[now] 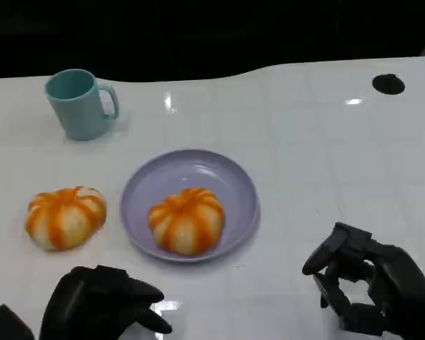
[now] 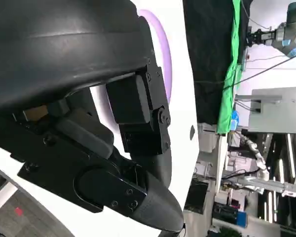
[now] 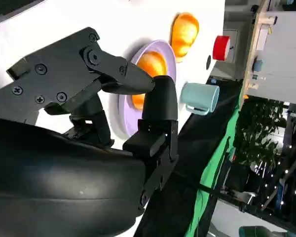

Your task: Grasp the bread from the table and place it into the plate.

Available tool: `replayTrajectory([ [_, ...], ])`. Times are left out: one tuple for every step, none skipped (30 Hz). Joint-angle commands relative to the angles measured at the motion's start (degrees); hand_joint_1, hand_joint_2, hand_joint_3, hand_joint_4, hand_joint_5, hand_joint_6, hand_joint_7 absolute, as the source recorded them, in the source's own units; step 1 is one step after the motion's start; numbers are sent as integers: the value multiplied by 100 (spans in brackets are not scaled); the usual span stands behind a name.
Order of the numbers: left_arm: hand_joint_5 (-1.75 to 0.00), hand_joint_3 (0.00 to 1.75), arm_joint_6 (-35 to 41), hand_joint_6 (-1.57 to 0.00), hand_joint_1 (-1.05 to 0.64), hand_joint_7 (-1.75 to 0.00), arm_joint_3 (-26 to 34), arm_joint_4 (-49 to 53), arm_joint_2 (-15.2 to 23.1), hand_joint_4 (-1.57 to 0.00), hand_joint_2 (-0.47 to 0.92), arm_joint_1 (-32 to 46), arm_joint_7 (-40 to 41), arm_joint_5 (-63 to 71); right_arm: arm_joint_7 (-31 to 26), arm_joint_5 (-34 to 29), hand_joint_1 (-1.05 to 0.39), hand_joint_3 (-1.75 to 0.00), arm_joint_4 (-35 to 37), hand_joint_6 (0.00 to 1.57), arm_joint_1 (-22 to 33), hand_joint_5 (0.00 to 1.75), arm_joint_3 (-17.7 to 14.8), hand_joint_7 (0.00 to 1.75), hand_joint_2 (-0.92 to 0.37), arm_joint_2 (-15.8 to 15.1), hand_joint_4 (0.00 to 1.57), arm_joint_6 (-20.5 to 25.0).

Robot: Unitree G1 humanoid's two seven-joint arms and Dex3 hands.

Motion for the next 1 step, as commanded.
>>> replayTrajectory([
  [-37,0,-59,-157,-105,-15,52,86,101,-157,77,-34,-43,-11,-62,-33,-24,-94,55,65,-51,175,-70,151,-62,4,70,-117],
])
